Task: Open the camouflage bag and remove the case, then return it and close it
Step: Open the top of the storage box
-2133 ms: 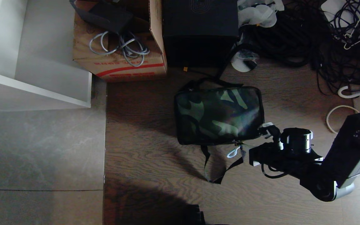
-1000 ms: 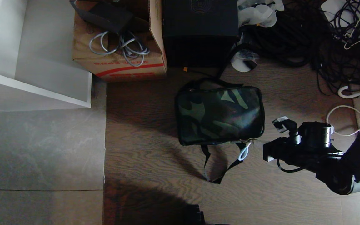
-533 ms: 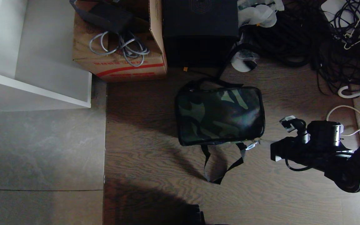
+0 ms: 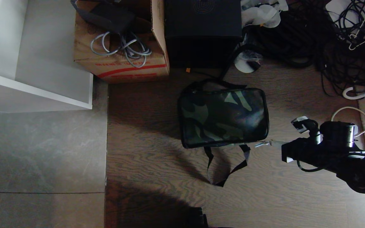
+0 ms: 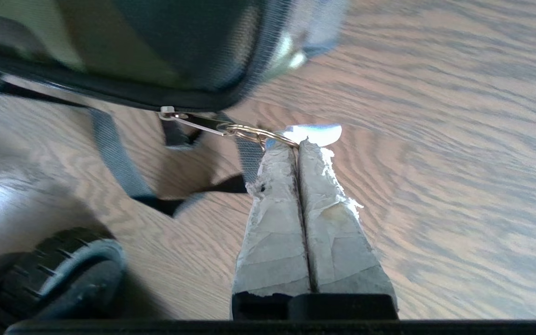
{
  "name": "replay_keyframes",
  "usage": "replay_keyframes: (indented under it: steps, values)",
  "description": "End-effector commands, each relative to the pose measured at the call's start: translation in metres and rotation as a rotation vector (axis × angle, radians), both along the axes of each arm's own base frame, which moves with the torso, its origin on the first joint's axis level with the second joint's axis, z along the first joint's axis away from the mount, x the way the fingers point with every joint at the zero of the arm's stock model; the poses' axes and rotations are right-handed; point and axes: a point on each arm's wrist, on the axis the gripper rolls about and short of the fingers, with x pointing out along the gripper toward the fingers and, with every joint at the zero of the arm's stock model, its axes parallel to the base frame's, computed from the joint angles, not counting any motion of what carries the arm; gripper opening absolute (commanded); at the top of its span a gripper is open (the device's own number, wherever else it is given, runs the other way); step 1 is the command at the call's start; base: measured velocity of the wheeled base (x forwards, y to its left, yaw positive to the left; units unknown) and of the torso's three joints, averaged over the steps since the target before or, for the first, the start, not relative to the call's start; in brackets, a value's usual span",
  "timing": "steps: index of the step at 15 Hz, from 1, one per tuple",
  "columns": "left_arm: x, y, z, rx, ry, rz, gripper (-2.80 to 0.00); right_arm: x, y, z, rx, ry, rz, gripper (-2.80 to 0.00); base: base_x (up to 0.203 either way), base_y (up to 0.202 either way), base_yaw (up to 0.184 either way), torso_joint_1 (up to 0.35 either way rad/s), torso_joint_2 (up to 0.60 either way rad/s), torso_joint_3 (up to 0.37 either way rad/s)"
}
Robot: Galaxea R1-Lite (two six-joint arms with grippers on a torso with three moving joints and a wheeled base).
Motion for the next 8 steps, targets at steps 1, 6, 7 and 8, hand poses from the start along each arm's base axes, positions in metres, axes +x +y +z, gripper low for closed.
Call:
replay_keyframes:
  steps: [1,6,7,8]
  values:
    - [0.001,0.0,-0.003,-0.001,0.009,0.0,-2.8,0.0,-0.006,0.004,-0.006,-0.011,-0.015,-2.8,0.0,0.0,0.0,0.0,0.0,0.0]
    - [0.001,0.0,-0.003,-0.001,0.009,0.0,-2.8,0.003,-0.017,0.007,-0.008,-0.027,-0.047,-2.8,0.0,0.0,0.0,0.0,0.0,0.0]
    - [0.001,0.0,-0.003,-0.001,0.009,0.0,-2.8,0.004,-0.019,0.008,-0.009,-0.031,-0.054,-2.8,0.0,0.0,0.0,0.0,0.0,0.0]
    - [0.001,0.0,-0.003,-0.001,0.009,0.0,-2.8,0.006,-0.022,0.009,-0.011,-0.039,-0.062,-2.8,0.0,0.0,0.0,0.0,0.0,0.0]
